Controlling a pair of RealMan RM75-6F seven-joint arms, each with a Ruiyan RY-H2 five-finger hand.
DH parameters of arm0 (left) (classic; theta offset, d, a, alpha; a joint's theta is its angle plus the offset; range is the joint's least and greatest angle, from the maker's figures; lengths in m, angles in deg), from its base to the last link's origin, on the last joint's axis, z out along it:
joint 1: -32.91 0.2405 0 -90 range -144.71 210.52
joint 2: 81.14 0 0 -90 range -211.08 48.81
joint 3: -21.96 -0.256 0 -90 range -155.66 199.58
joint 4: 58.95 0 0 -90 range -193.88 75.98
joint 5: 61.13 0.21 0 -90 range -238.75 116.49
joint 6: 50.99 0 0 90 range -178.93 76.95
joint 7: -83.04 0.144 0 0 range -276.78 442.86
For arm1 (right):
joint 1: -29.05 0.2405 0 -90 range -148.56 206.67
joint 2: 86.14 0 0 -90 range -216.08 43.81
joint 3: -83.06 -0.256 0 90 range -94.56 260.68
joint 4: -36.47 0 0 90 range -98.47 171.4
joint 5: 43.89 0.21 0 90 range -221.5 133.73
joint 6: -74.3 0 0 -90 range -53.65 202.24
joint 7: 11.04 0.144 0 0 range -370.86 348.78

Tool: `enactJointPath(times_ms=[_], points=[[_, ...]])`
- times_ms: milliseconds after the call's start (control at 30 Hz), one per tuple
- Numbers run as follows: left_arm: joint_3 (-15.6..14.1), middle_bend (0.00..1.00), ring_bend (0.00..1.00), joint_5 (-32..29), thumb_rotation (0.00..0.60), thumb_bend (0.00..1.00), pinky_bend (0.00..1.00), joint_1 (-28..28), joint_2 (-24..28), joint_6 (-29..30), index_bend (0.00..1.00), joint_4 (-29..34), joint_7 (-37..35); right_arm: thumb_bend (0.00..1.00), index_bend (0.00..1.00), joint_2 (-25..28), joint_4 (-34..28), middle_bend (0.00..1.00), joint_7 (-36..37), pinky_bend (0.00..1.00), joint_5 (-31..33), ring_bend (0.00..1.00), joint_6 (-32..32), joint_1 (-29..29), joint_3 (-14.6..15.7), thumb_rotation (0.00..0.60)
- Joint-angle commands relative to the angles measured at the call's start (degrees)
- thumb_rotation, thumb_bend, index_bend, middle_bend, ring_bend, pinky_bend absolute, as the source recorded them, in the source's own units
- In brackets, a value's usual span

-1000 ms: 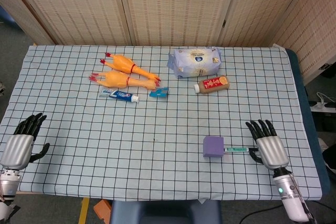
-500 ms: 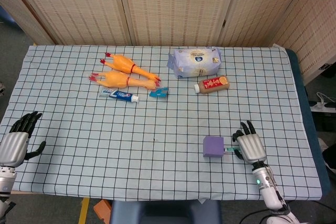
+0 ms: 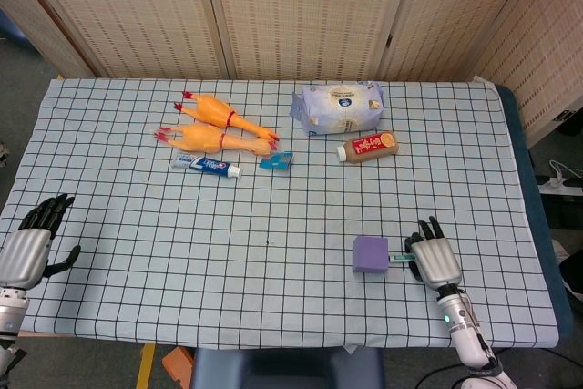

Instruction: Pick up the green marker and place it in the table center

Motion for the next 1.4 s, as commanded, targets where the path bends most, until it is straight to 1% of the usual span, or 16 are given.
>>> enactJointPath(times_ms=[33, 467, 800, 1167, 1400], points=[[-0.03, 0.00, 0.00, 0.05, 0.600, 0.38, 0.12, -0.04, 0.04, 0.03, 0.00, 0.02, -0.13, 0.20, 0.46, -0.04, 0.01, 0.38, -0.02, 0.01, 0.12, 0.08, -0.06, 0.07, 0.09, 0.600], [-0.28, 0.00, 0.00, 0.15, 0.600, 0.38, 0.11, -0.33, 0.14, -0.15, 0.00, -0.15, -0.90, 0.20, 0.46, 0.37, -0.17, 0.38, 0.61, 0.01, 0.21, 0.08, -0.64, -0.12, 0.96, 0.600], [-0.37, 0.00, 0.00, 0.01, 0.600, 0.38, 0.11, -0.47, 0.24, -0.30, 0.00, -0.17, -1.08, 0.21, 0.50, -0.37, 0.59, 0.39, 1.06, 0.02, 0.32, 0.11, -0.34, 0.35, 1.06, 0.600], [-0.45, 0.00, 0.00, -0.08, 0.600, 0.38, 0.11, -0.66, 0.30, -0.57, 0.00, -0.44, -1.61, 0.25, 0.62, -1.04, 0.86, 0.48, -0.21, 0.04, 0.27, 0.18, -1.10, 0.42, 1.32, 0.600], [-0.43, 0.00, 0.00, -0.31, 0.600, 0.38, 0.11, -0.72, 0.28, -0.69, 0.00, -0.46, -1.69, 0.32, 0.71, -1.15, 0.83, 0.57, -1.39, 0.10, 0.49, 0.28, -1.72, 0.22, 1.52, 0.600]])
